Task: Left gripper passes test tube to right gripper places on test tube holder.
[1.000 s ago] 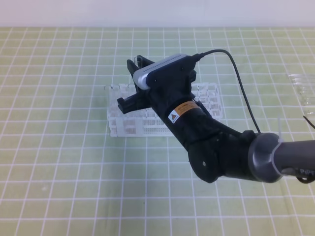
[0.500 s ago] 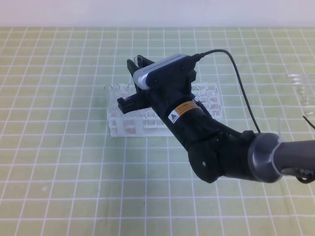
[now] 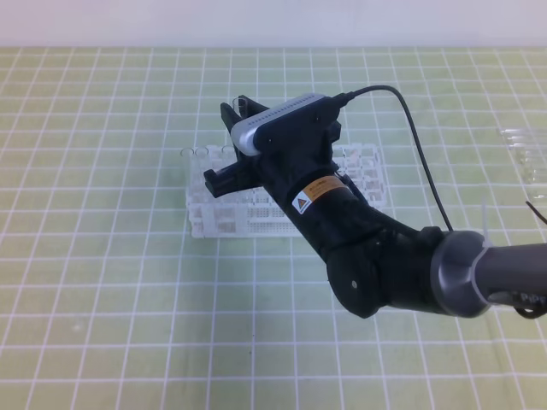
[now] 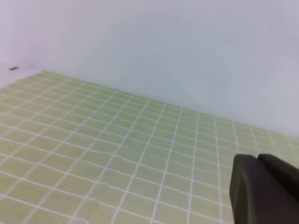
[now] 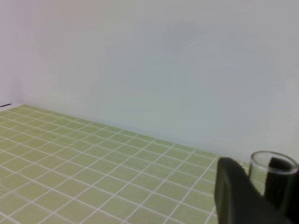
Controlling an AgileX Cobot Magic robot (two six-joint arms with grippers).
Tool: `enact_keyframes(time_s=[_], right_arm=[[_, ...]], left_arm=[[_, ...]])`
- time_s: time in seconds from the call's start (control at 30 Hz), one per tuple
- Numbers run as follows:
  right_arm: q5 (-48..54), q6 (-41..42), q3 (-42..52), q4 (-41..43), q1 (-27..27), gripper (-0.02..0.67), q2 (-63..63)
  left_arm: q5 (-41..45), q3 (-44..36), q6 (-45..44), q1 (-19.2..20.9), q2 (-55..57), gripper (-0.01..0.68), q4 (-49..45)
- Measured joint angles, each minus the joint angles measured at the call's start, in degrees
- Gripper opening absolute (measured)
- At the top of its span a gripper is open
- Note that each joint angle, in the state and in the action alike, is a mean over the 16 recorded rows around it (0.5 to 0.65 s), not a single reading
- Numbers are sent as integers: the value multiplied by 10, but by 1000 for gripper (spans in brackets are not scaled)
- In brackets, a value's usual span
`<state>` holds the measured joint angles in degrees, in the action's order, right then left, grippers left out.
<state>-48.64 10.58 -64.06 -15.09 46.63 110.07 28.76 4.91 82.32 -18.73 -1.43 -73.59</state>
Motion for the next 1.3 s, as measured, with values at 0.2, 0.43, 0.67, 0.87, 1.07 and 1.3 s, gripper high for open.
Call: enact_keyframes(time_s=[0.2, 0.43, 0.67, 0.87, 1.07, 1.3], right_arm=[[-4, 6, 0, 0, 0, 98, 4], [-13, 9, 0, 0, 0, 98, 11], [-24, 9, 0, 0, 0, 98, 17], [-30, 9, 0, 0, 0, 98, 21], [-34, 8, 0, 0, 0, 98, 25], [-34, 8, 0, -3, -1, 98, 26]], left_arm=[[-26, -5, 79, 0, 1, -2, -17], [-56, -15, 34, 0, -1, -2, 35], [-79, -22, -166, 0, 0, -2, 188], [-85, -23, -305, 0, 2, -2, 272], [-94, -23, -309, 0, 2, -2, 238], [-113, -29, -56, 0, -2, -2, 22]])
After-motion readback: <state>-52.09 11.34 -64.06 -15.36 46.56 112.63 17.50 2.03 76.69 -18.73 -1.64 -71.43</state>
